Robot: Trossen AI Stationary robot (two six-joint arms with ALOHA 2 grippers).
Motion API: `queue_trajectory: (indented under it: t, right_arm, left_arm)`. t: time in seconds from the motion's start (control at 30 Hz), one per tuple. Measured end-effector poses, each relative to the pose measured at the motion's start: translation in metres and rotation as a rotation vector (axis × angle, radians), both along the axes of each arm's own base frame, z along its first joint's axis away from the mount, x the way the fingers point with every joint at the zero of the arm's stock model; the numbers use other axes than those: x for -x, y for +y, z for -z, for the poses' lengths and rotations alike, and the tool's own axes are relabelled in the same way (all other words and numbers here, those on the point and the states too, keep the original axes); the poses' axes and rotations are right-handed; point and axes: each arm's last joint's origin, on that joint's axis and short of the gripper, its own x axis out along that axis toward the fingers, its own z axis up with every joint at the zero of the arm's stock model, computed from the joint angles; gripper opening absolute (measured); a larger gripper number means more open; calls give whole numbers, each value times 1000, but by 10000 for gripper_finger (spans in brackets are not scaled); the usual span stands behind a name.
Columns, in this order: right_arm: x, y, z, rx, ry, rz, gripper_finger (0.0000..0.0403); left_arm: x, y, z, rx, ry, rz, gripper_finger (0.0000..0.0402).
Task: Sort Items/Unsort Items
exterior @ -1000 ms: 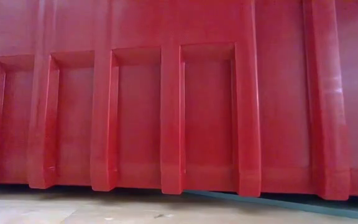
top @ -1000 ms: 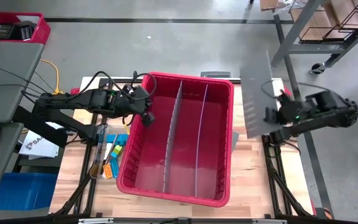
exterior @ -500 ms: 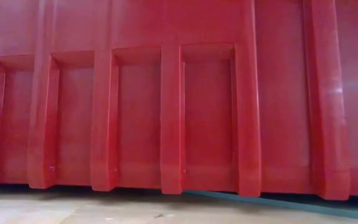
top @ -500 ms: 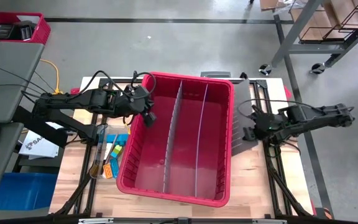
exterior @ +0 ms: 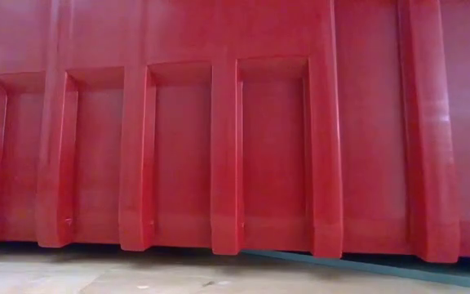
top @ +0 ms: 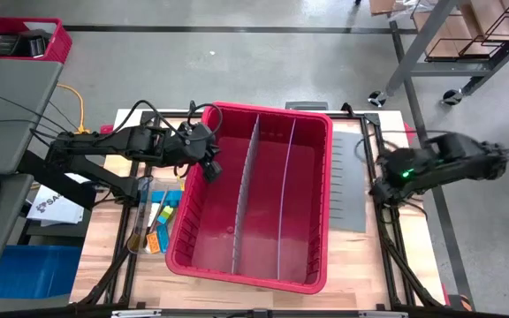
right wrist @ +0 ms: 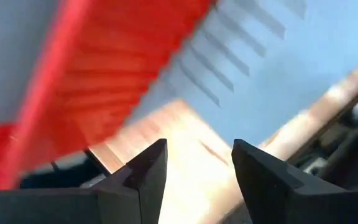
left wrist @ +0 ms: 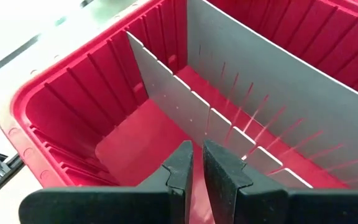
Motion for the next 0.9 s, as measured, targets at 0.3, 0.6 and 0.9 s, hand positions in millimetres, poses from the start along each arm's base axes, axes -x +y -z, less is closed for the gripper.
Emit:
queue_trajectory:
  t: [0.3,0.6,0.9]
  right_arm:
    - [-59,-1,-83,563,-649,-161,172]
    - [-197,-3,-62,995,-250,-750,172]
    - [-260,-9,-21,686,36,-1365,172]
  left_arm:
    - [4,-11,7,149,99,188,3]
    - [4,-18,6,192,61,134,1]
    - [4,-25,7,254,36,101,0]
